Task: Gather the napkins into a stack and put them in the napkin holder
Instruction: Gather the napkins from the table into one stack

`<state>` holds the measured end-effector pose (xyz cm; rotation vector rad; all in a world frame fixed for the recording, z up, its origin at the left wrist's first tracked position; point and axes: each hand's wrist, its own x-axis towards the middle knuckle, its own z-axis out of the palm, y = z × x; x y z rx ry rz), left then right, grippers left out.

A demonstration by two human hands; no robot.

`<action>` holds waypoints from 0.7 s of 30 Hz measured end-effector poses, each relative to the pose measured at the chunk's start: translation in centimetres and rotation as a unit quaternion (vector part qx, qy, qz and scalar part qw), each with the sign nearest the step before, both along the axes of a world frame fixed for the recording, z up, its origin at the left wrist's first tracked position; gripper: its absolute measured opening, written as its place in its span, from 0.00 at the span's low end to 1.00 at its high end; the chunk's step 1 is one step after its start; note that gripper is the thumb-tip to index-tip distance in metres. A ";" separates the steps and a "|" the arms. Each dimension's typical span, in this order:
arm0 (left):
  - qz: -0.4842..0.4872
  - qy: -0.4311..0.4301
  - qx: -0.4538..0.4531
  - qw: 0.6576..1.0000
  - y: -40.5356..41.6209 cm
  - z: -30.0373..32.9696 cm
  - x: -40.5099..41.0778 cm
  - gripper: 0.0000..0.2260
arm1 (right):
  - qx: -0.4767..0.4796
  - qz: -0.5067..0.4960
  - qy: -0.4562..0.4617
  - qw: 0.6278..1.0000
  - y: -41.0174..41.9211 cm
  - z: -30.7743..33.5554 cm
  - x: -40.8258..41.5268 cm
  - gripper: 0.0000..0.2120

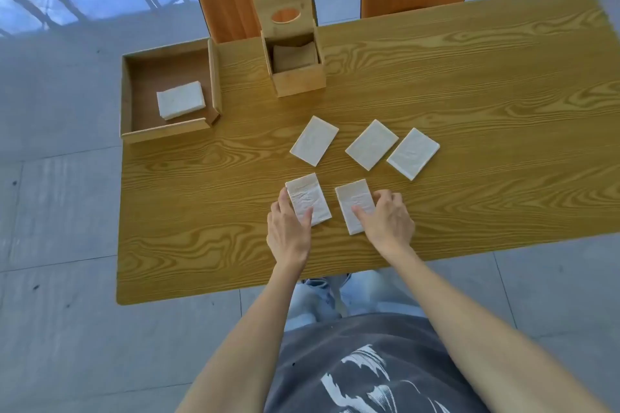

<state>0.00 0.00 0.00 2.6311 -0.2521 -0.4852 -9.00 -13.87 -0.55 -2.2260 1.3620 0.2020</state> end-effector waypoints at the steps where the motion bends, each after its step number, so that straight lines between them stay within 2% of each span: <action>1: 0.028 0.012 -0.008 0.999 -0.3 0.1 0.3 0.31 | 0.001 -0.008 0.008 1.000 0.0 0.2 0.1 0.30; 6: 0.132 0.108 0.023 0.985 -1.5 0.1 1.2 0.34 | -0.002 -0.008 0.018 1.000 -0.2 -0.1 0.5 0.25; 11: 0.162 0.146 0.022 0.976 -1.9 -0.1 1.8 0.28 | 0.011 0.003 -0.010 1.000 -0.7 -0.5 0.5 0.18; 16: 0.174 0.163 -0.012 0.971 -1.7 -0.4 2.2 0.23 | 0.094 -0.019 -0.100 0.990 -1.8 -0.8 0.3 0.15; 19: 0.188 0.166 -0.028 0.968 -1.6 -0.8 2.3 0.19 | 0.142 -0.022 -0.159 0.977 -2.4 -1.0 0.5 0.08; 21: 0.195 0.164 -0.038 0.966 -1.5 -0.9 2.2 0.16 | 0.176 -0.038 -0.183 0.966 -2.5 -1.0 0.9 0.08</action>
